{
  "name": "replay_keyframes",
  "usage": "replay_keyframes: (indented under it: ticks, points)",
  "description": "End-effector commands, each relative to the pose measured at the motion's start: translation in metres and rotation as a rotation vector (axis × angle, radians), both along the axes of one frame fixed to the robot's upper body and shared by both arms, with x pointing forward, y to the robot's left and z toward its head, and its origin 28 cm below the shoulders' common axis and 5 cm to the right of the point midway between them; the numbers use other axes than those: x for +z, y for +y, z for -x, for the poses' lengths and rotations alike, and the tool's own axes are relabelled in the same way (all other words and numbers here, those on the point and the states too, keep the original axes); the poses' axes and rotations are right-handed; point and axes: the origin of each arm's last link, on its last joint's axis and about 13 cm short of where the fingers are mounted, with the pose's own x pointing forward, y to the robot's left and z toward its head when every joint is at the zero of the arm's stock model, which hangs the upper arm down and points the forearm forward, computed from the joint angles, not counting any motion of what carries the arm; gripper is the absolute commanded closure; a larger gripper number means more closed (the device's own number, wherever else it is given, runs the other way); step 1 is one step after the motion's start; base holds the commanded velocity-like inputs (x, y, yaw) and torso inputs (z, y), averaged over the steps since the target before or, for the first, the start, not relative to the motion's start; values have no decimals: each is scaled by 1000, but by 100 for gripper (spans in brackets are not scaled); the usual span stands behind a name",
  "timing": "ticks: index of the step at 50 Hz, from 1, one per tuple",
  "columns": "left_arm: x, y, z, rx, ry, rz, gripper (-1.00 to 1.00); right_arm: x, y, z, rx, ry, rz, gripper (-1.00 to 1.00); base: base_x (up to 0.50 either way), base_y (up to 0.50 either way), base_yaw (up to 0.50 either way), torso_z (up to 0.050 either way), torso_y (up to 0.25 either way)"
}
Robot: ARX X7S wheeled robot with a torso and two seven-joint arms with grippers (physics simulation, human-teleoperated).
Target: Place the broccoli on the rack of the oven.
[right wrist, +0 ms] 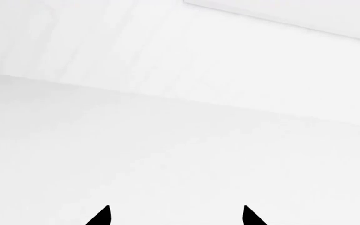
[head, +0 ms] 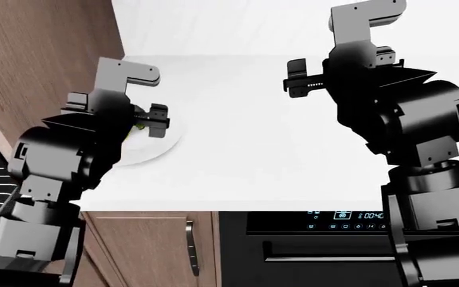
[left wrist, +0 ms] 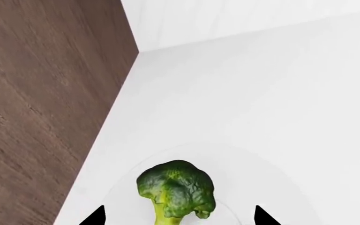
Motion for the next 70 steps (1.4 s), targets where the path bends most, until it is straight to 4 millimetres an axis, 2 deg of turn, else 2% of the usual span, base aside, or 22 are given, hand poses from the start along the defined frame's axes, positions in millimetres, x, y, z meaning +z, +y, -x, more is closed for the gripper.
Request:
replay_keyframes:
  ticks: [1, 46, 59, 70]
  points:
    - [-5, 2, 0, 6, 11, 7, -100, -1, 0, 0, -1, 1, -2, -100, 0, 0, 0, 0, 0]
    - [-20, 9, -9, 32, 17, 42, -100, -10, 4, -9, 6, 22, 3, -100, 0, 0, 0, 0, 0]
    - [-19, 9, -13, 30, 16, 43, -100, -12, 9, -15, 19, 29, 9, -100, 0, 0, 0, 0, 0]
    - [-27, 10, -18, 25, 27, 50, -100, -12, 9, -15, 26, 30, 9, -100, 0, 0, 0, 0, 0]
